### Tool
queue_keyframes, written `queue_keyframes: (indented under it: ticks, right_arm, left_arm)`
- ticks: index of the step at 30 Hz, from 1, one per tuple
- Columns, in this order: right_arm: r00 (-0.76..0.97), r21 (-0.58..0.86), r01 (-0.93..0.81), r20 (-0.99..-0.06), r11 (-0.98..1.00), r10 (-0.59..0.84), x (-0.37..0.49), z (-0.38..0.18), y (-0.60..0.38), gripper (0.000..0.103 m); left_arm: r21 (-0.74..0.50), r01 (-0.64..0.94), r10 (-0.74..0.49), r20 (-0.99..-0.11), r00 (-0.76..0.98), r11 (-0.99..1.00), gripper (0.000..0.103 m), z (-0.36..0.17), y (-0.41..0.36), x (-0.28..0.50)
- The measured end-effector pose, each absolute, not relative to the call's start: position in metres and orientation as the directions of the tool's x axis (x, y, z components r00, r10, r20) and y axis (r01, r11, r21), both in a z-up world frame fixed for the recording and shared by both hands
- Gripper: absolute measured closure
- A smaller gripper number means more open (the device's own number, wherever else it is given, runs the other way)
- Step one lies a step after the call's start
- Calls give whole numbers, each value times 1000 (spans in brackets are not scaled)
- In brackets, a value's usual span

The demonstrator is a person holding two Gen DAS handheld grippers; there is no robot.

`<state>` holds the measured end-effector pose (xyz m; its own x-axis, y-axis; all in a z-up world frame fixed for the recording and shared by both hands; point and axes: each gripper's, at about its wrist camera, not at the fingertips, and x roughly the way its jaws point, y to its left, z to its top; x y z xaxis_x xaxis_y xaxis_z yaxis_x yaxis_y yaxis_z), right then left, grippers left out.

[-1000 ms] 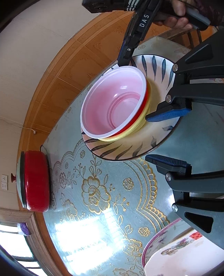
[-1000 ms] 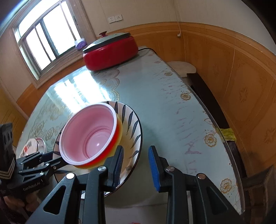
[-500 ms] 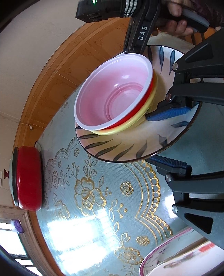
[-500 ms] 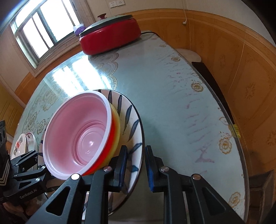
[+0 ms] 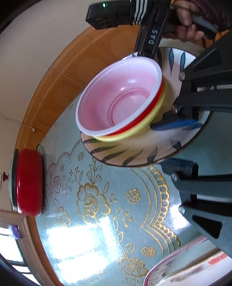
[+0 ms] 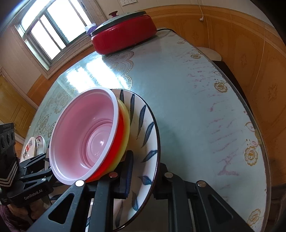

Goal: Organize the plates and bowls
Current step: 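Lift the striped bowl with nested bowls using both grippers toward the plate stack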

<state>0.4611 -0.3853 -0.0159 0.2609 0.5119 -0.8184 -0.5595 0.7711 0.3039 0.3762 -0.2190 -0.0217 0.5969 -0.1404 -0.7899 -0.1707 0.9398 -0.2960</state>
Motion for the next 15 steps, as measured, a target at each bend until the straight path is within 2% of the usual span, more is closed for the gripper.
queue_keyframes:
  ticks: [15]
  right_arm:
    - [258, 302, -595, -806, 745, 533, 450, -15, -384, 84]
  left_arm:
    - [-252, -181, -97, -796, 597, 951, 79, -18, -231, 364]
